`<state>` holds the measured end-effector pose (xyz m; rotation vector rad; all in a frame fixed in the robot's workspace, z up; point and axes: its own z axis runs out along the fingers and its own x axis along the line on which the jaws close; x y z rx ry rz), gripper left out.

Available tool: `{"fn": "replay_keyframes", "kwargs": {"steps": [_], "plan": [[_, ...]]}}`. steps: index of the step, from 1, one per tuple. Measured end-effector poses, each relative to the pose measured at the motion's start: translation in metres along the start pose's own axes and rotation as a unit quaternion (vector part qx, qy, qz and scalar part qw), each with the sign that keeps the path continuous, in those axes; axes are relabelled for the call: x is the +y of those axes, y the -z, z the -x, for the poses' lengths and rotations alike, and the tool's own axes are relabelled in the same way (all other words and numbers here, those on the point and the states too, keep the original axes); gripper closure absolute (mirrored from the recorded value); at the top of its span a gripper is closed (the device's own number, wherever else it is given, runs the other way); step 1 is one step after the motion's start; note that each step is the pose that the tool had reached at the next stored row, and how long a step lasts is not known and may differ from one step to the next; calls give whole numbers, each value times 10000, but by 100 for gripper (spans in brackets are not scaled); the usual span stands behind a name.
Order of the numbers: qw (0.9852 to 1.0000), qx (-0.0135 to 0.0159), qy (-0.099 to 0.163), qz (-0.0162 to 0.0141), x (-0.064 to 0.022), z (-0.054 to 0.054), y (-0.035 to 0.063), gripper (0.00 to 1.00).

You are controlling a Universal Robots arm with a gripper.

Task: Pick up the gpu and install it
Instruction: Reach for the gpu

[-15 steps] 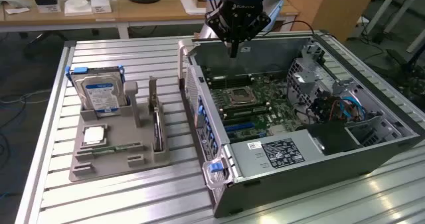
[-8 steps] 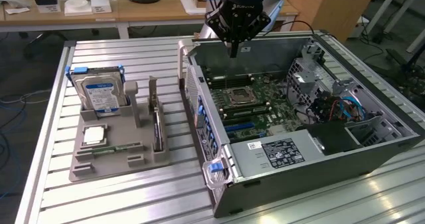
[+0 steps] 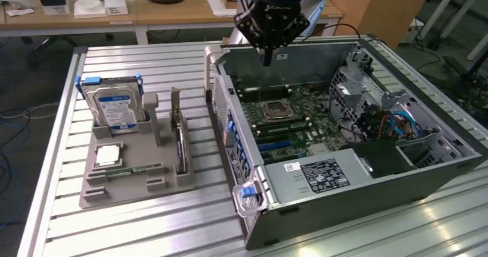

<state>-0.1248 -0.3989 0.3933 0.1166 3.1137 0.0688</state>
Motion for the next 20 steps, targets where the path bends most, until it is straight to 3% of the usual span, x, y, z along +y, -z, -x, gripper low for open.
{"fn": "replay_keyframes", "kwargs": {"steps": [20], "plan": [[10000, 0, 0, 0, -10, -134, 4, 89]]}}
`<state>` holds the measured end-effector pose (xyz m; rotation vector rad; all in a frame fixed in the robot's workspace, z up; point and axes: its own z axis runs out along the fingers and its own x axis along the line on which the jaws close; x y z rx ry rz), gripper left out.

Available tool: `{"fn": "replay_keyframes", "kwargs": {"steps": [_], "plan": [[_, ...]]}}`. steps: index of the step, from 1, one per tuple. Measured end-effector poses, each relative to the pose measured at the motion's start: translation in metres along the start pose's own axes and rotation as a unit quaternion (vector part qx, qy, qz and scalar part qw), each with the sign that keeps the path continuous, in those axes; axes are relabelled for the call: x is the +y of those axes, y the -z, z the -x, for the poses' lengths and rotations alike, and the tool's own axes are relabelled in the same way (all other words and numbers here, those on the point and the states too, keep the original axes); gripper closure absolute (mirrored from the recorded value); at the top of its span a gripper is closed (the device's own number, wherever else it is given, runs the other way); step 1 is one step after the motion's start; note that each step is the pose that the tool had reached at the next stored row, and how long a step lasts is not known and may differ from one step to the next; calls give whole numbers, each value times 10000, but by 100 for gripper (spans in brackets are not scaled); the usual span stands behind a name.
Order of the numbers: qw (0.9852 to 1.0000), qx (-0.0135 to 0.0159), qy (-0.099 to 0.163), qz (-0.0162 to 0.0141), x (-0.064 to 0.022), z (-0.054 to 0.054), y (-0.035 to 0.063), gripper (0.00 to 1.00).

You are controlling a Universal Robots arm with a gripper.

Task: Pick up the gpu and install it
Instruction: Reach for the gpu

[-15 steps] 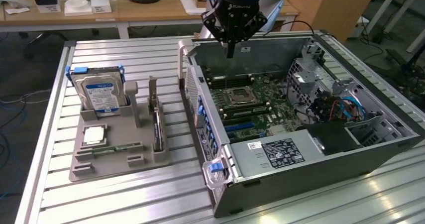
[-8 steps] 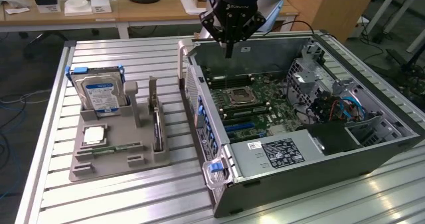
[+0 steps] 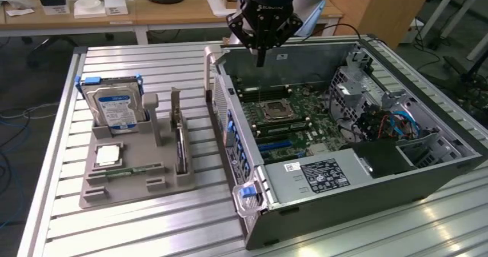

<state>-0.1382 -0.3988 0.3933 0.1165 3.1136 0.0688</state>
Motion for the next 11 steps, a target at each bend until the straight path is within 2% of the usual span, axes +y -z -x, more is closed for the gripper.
{"fn": "replay_keyframes", "kwargs": {"steps": [11], "plan": [[10000, -5, 0, 0, -14, -204, 5, 89]]}}
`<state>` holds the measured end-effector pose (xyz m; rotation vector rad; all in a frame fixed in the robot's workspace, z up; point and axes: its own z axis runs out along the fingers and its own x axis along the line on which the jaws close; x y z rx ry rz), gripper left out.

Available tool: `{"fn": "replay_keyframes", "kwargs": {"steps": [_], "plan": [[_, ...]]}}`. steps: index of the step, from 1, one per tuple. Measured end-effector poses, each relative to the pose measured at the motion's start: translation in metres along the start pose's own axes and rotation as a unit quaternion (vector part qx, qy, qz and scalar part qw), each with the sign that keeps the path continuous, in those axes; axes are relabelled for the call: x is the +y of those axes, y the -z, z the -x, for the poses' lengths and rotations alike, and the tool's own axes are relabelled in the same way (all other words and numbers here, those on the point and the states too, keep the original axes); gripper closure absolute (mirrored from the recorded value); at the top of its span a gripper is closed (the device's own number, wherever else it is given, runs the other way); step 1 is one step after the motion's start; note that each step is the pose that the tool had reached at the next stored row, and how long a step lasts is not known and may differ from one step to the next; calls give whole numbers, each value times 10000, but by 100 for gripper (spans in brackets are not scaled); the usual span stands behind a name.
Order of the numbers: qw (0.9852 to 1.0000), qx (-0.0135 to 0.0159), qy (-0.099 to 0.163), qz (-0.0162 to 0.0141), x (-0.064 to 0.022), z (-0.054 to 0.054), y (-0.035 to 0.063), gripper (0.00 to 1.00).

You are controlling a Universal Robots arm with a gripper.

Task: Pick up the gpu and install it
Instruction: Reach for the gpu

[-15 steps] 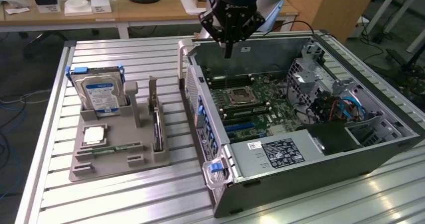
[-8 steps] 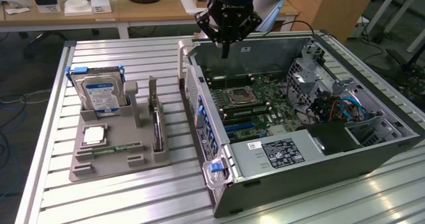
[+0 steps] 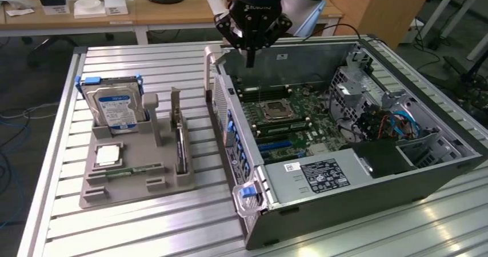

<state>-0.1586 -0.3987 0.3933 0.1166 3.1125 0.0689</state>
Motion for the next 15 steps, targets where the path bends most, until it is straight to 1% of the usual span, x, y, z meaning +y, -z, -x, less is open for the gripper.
{"fn": "replay_keyframes", "kwargs": {"steps": [15], "plan": [[10000, -2, 0, 0, -16, -341, 5, 89]]}}
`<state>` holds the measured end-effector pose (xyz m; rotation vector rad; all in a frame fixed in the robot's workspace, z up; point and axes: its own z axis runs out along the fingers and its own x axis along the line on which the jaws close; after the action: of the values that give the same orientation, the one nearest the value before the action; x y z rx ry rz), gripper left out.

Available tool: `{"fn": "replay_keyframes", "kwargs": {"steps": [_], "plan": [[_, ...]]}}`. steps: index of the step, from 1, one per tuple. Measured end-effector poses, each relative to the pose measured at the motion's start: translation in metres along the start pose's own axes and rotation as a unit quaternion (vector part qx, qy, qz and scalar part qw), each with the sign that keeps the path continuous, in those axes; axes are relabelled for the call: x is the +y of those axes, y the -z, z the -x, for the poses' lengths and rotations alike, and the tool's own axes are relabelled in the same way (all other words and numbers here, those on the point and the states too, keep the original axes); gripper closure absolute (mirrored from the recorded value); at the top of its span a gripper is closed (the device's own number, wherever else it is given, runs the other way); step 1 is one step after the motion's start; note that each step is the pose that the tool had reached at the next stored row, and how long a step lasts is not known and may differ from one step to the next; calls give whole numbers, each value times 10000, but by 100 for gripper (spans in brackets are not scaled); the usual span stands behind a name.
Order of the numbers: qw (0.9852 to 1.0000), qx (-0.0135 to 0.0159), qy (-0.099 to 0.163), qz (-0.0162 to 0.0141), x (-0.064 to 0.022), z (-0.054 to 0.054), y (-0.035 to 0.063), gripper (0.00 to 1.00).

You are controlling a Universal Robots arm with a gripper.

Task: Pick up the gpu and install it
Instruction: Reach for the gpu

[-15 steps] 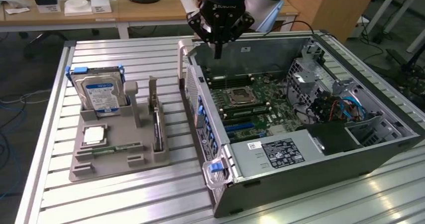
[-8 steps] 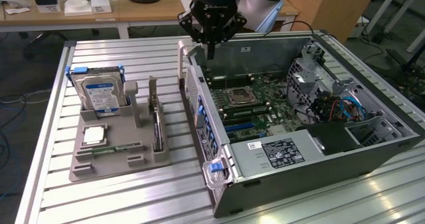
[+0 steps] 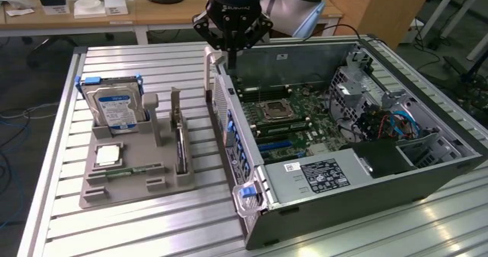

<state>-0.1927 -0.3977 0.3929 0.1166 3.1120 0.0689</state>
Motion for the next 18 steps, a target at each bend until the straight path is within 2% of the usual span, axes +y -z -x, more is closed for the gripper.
{"fn": "replay_keyframes", "kwargs": {"steps": [7, 18], "plan": [[10000, 0, -5, 0, -5, -157, 1, 89], [10000, -1, -30, -1, -26, -513, 5, 89]]}}
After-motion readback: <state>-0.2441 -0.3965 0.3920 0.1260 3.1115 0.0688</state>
